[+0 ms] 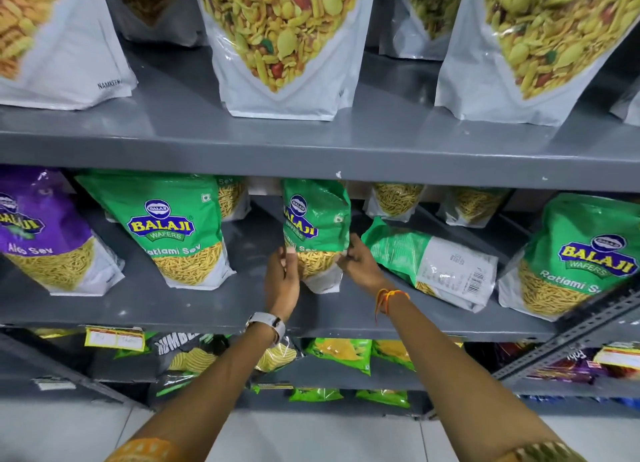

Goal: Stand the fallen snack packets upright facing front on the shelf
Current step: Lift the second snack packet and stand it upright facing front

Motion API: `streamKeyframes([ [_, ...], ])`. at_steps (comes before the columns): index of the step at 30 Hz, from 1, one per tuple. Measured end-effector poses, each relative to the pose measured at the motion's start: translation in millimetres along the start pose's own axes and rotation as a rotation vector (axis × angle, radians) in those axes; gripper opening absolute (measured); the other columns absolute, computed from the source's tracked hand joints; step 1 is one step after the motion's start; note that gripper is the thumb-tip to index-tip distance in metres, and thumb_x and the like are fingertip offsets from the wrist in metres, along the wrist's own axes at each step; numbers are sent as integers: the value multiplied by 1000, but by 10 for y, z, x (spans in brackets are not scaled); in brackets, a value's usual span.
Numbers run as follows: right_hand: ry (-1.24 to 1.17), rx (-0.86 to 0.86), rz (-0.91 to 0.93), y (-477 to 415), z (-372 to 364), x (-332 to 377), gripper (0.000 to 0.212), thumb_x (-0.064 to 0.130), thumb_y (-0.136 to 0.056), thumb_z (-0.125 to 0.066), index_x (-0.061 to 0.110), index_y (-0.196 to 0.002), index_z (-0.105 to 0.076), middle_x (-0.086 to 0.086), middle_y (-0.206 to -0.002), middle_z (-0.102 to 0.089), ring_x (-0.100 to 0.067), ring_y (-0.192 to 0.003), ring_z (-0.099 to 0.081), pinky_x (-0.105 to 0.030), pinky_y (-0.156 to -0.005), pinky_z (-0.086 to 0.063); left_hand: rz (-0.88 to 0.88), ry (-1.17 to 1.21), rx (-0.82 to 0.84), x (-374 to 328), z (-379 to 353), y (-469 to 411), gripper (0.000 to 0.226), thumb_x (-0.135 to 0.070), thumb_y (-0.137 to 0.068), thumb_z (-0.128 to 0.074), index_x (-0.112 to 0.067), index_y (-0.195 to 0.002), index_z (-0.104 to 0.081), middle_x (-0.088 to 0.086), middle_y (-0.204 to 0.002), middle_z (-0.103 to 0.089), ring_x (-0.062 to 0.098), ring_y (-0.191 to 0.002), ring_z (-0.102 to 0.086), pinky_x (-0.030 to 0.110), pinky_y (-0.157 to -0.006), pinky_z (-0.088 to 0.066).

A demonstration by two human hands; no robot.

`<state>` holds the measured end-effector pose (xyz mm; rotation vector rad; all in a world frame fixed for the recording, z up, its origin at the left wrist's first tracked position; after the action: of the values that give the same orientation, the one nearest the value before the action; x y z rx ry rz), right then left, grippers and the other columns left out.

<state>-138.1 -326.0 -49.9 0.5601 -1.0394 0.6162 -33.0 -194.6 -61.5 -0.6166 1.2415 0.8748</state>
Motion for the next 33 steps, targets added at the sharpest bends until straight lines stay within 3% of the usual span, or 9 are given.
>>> streamKeyframes([
  [3,-17,-99,16,-33,102,-62,39,1,-89,-50,0,-127,-42,-27,-108,-58,-42,-104,-56,-42,-85,-49,-8,41,-53,-83,143,-202,56,-46,-89,-47,-4,-126,-44,12,-122,-57,18,-102,-54,14,-77,-35],
  [7,-107,-212,-24,162,86,-116,63,25,-75,-74,10,-128,-43,-7,-107,-53,-26,-101,-55,-36,-83,-48,55,86,156,-109,84,-441,92,-69,-74,-50,-19,-145,-20,3,-152,-31,18,-138,-33,32,-112,-30],
  [10,-12,-246,-35,197,-23,-178,67,36,-61,-83,10,-113,-50,-13,-108,-58,-29,-99,-55,-37,-76,-47,56,137,257,-128,-14,-455,59,-46,-90,-46,-12,-138,-37,-1,-134,-49,16,-125,-46,4,-88,-43],
  [12,12,-259,-36,168,-26,-150,63,34,-63,-81,9,-112,-51,-12,-110,-61,-31,-102,-57,-42,-80,-49,34,212,251,-168,-32,-405,53,-46,-88,-49,-13,-129,-48,1,-124,-59,17,-114,-56,2,-67,-47],
  [16,-23,-201,-47,62,5,-110,68,16,-72,-77,4,-129,-41,-16,-125,-57,-31,-116,-53,-49,-96,-47,-29,154,187,-121,52,-269,75,-67,-74,-52,-19,-131,-41,1,-130,-52,12,-114,-50,7,-80,-45],
  [19,0,-183,-62,-25,20,-181,53,12,-73,-75,4,-118,-48,-22,-118,-61,-38,-109,-57,-57,-93,-47,-113,-61,125,-72,162,-220,109,-90,-47,-43,-20,-130,-40,-2,-124,-40,5,-114,-33,27,-95,-31],
  [22,-9,-178,-80,-49,45,-206,43,10,-73,-74,4,-111,-54,-21,-114,-64,-38,-105,-60,-56,-92,-49,-93,2,181,1,167,-259,76,-65,-61,-67,-25,-118,-39,-2,-119,-43,13,-114,-44,32,-92,-41],
  [25,-30,-171,-87,-26,57,-184,40,5,-74,-73,-3,-109,-55,-21,-116,-64,-34,-106,-60,-49,-93,-50,-74,79,288,31,109,-299,61,-29,-72,-76,-25,-115,-33,-4,-117,-52,20,-116,-53,15,-78,-44],
  [33,96,-224,-55,-51,66,-338,41,22,-76,-72,5,-109,-55,-28,-108,-65,-43,-99,-61,-57,-84,-51,-99,90,205,7,68,-245,82,-59,-49,-67,-25,-116,-34,-5,-116,-54,10,-102,-54,10,-66,-40],
])
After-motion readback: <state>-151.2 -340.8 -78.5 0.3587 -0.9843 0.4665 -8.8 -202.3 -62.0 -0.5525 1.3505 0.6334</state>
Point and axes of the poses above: each hand's wrist, its own y-axis away from the middle knuckle, its own z-axis out of the back of the hand, x = y × z, the point moved 8 cm from there along -y, towards the middle knuckle
